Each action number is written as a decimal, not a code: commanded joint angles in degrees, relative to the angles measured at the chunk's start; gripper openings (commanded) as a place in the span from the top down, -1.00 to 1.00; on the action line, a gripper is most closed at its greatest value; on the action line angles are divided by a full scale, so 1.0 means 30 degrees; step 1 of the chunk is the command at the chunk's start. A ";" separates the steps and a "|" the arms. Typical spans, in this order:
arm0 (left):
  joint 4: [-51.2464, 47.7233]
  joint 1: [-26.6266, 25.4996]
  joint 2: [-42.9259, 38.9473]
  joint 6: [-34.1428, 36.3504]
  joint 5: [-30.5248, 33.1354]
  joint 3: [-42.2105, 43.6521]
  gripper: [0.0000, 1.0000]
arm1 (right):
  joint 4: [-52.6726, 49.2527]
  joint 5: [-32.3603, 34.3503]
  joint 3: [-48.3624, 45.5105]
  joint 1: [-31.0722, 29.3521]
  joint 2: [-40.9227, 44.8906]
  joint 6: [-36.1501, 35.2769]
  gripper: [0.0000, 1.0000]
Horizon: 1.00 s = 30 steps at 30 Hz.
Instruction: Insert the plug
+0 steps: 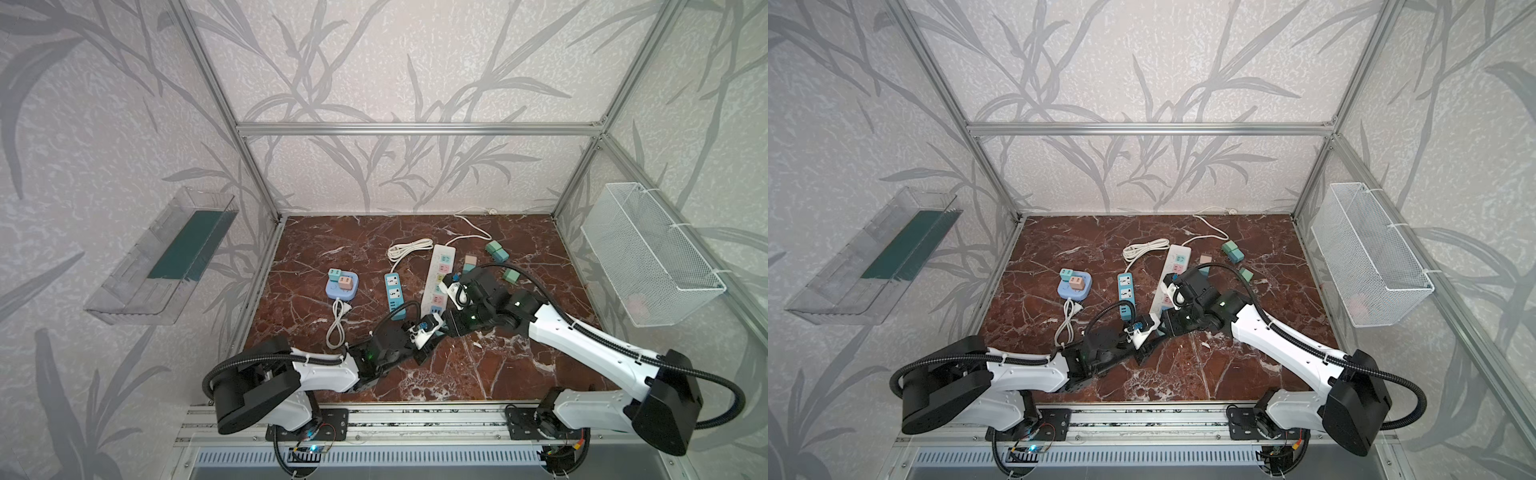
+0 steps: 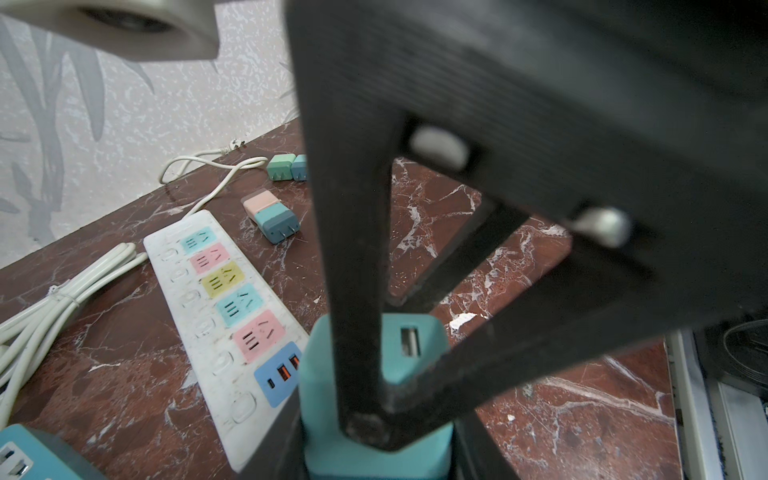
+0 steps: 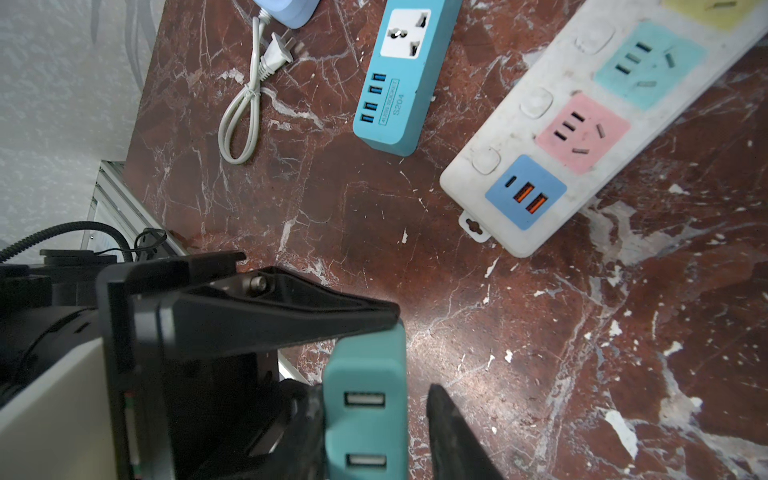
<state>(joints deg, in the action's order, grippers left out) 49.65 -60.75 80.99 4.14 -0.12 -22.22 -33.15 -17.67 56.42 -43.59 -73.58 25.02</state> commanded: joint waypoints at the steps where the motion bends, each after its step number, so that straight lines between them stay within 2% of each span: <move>1: 0.0476 -0.0077 -0.0613 0.0454 -0.0019 0.0107 0.48 | 0.0327 -0.0174 0.0499 -0.0117 -0.0080 0.0129 0.40; 4: 0.0478 -0.0077 -0.0710 0.0407 0.0254 0.0140 0.37 | 0.0359 -0.0232 0.0528 -0.0117 -0.0080 0.0172 0.66; 5: 0.0478 -0.0068 -0.0761 0.0311 0.0513 0.0160 0.24 | 0.0385 -0.0234 0.0517 -0.0120 -0.0045 0.0187 0.71; 6: 0.0403 -0.0073 -0.0864 0.0136 0.0853 0.0169 0.01 | 0.0388 -0.0211 0.0550 -0.0139 -0.0053 0.0223 0.75; 7: 0.0348 -0.0061 -0.0969 -0.0217 0.1561 0.0195 -0.21 | 0.0434 -0.0084 0.0563 -0.0150 -0.0002 0.0240 0.78; 9: 0.0355 -0.0075 -0.1309 -0.1140 0.3663 0.0406 -0.38 | 0.0350 0.0422 0.0823 -0.0147 -0.0034 0.0301 0.81; 11: -0.0444 -0.0047 -0.2296 -0.3018 0.6870 0.0637 -0.55 | 0.0218 0.1248 0.1336 -0.0227 -0.0258 0.0290 0.84; 13: -0.4060 0.0097 -0.4225 -0.5748 1.0410 0.0181 -0.60 | 0.0115 0.2517 0.2216 -0.0371 -0.0900 0.0192 0.87; 15: -1.0384 0.0776 -0.6289 -0.9642 1.2727 -0.1186 -0.66 | 0.0164 0.3720 0.3195 -0.0551 -0.1894 0.0099 0.88; 17: -1.6008 0.2437 -0.7973 -1.3333 1.1991 -0.2433 -0.67 | 0.0422 0.4850 0.4241 -0.0719 -0.3207 0.0056 0.90; 20: -1.9478 0.5294 -1.0154 -1.6011 0.9124 -0.2735 -0.66 | 0.1035 0.6469 0.5992 -0.0950 -0.5541 0.0126 0.91; 25: -2.1820 0.7396 -1.2581 -1.6438 0.7302 -0.2756 -0.66 | 0.1526 0.8396 0.9462 -0.1420 -0.9833 0.0198 0.95; 30: -2.2322 0.8485 -1.2847 -1.7019 0.5691 -0.2768 -0.67 | 0.0378 0.9403 1.3623 -0.1578 -1.3707 0.0185 0.98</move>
<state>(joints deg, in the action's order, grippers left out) -11.88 -36.45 42.83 -42.83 20.47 -29.93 -30.33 6.26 91.46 -47.83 -111.13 25.52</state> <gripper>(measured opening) 0.833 0.275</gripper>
